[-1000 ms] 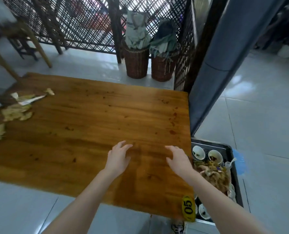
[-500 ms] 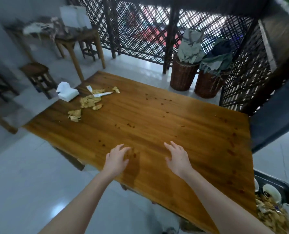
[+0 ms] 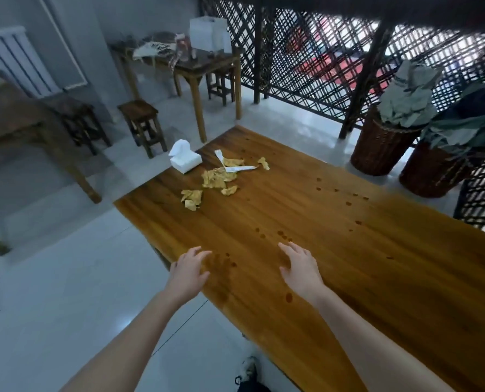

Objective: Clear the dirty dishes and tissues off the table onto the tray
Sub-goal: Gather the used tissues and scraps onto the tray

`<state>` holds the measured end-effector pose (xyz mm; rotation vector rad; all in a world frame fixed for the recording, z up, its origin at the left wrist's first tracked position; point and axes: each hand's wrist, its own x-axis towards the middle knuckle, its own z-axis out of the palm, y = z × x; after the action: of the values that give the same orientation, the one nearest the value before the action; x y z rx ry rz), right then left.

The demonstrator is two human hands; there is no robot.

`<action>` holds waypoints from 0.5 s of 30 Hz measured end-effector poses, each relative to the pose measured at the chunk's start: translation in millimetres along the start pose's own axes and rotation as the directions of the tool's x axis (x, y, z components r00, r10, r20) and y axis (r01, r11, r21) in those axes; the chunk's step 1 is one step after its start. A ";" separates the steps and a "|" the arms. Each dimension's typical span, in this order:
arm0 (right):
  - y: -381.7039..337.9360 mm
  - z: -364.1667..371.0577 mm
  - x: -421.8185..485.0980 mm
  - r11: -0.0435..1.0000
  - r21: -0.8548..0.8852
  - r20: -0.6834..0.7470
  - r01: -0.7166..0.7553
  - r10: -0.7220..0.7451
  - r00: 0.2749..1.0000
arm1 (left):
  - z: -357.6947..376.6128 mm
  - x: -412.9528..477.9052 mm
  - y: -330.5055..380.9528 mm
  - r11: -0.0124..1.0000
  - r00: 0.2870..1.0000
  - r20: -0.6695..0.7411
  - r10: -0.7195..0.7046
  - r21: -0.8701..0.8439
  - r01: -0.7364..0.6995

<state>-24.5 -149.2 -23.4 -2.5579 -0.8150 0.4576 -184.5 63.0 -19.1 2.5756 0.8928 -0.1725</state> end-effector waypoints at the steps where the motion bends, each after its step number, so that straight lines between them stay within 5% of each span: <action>1: -4.7 2.8 12.8 1.000 0.007 0.018 0.006 -0.006 1.000 | -4.5 11.0 -7.6 1.000 1.000 -0.001 -0.011 0.002 0.011; 15: -55.5 22.6 152.4 1.000 0.016 0.114 0.010 -0.011 0.993 | -51.7 136.1 -69.4 0.993 0.993 0.038 -0.111 -0.044 0.113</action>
<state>57.9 -9.2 -43.9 -2.5311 -0.8610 0.6091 -120.9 210.8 -28.8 2.4733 1.0165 -0.2265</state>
